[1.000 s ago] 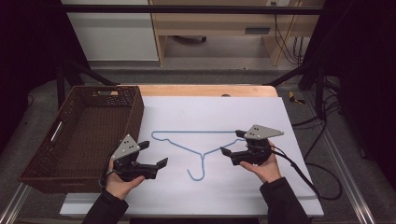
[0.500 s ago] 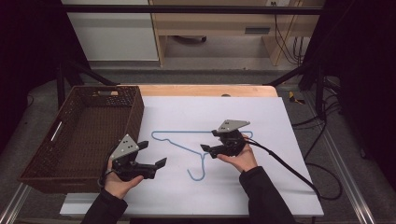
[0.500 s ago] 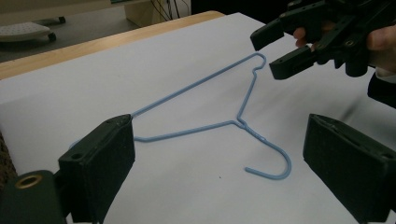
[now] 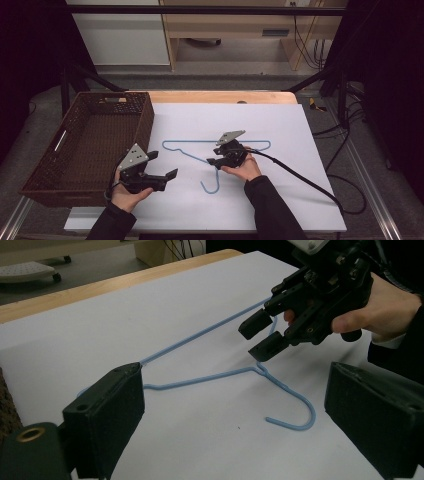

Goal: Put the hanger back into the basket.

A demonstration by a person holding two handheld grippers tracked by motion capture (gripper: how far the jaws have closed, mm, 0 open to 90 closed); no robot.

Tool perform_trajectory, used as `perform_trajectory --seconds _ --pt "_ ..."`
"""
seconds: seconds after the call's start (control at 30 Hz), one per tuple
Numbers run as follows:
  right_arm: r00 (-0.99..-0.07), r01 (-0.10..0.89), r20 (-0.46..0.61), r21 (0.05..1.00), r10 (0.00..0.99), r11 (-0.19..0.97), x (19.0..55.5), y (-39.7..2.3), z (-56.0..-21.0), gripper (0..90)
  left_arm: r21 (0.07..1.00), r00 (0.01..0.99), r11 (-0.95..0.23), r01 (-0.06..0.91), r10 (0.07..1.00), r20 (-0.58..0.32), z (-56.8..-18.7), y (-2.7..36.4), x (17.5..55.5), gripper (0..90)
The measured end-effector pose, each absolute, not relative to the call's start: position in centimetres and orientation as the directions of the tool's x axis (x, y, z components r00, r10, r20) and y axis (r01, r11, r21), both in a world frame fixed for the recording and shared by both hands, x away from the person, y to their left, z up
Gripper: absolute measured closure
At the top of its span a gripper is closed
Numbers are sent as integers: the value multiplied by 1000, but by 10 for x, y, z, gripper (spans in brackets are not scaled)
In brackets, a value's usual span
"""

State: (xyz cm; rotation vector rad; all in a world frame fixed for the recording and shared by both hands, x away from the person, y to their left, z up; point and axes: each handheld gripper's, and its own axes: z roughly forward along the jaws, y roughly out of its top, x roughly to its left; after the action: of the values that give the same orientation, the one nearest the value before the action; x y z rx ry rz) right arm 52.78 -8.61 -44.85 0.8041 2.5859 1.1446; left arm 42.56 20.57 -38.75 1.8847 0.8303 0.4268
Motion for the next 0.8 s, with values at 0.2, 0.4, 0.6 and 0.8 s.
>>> perform_trajectory --seconds 0.2,0.4,0.6,0.8 --pt "-841 415 47 697 540 585 532 -81 -462 629 891 703 -276 360 708 -64 -388 206 426 88" --pt "-844 415 41 681 534 604 535 -80 -469 704 890 703 -277 363 708 -66 -388 205 427 88" --pt "-857 405 31 659 515 634 534 -78 -471 749 890 702 -276 363 709 -66 -388 206 427 88" --pt "-863 389 3 642 506 661 533 -73 -470 793 889 703 -278 363 708 -65 -388 206 427 89"
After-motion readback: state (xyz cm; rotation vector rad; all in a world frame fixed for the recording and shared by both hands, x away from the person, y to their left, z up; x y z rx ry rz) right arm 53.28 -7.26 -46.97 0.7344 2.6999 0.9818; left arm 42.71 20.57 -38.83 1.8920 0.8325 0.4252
